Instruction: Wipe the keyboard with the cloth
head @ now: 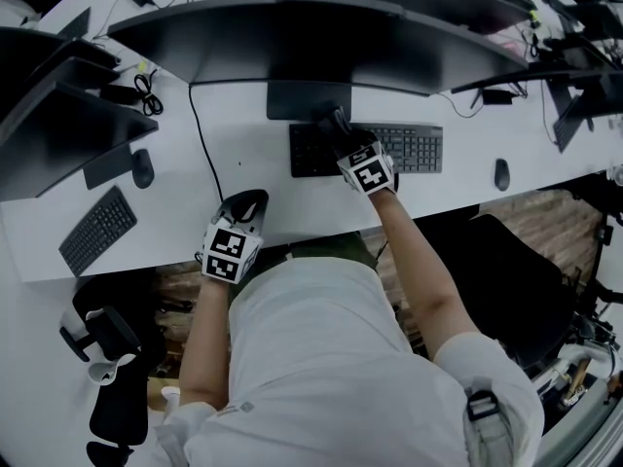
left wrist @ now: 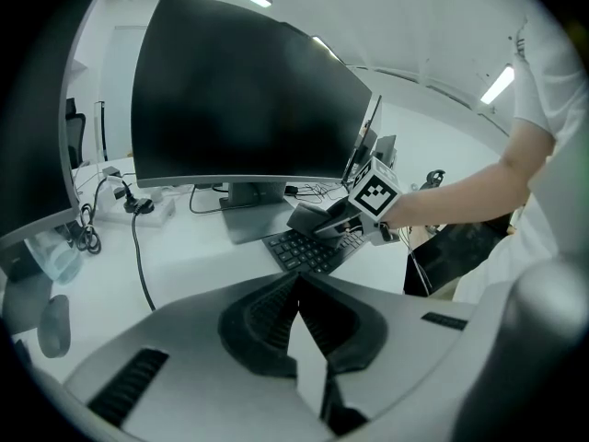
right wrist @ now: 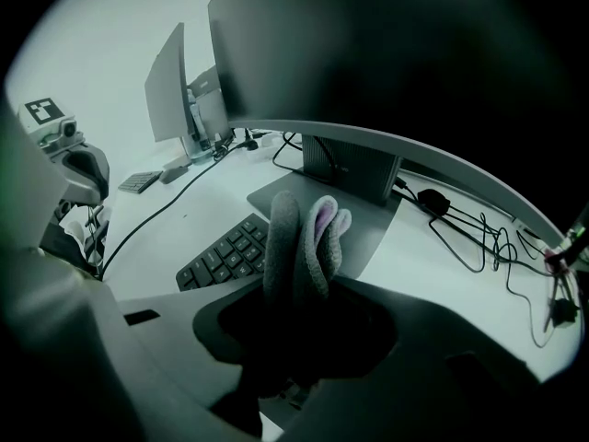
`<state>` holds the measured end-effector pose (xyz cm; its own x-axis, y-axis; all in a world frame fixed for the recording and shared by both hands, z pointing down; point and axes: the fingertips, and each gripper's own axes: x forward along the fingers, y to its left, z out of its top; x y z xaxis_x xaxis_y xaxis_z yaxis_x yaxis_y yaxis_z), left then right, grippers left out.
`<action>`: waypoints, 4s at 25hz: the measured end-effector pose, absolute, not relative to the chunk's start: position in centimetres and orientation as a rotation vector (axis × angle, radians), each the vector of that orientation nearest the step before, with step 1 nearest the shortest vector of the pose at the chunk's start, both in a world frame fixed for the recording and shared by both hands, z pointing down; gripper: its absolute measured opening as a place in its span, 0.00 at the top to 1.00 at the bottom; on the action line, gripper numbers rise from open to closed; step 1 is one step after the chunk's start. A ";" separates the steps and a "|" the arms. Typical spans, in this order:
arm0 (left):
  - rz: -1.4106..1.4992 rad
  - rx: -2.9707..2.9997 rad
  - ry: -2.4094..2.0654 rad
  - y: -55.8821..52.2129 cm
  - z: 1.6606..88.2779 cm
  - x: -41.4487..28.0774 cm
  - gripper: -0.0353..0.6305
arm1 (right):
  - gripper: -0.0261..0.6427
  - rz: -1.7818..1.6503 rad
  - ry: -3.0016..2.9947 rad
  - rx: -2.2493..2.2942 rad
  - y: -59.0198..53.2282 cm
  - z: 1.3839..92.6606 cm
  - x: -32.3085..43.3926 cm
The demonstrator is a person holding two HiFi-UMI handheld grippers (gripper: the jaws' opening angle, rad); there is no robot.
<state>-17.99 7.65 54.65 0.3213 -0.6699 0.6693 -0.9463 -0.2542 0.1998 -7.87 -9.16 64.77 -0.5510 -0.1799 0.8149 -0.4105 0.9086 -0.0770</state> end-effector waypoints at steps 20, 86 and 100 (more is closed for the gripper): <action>0.624 2.039 -1.399 7.1 55.7 -14.1 0.95 | 0.76 0.307 -2.168 0.399 -5.1 65.3 -4.4; 0.668 2.043 -1.349 2.8 56.6 -8.3 0.95 | 0.76 0.426 -2.183 0.531 -12.5 65.3 1.1; 0.721 2.157 -1.215 2.9 55.5 -7.6 0.95 | 0.76 0.500 -2.130 0.706 -8.1 65.9 4.5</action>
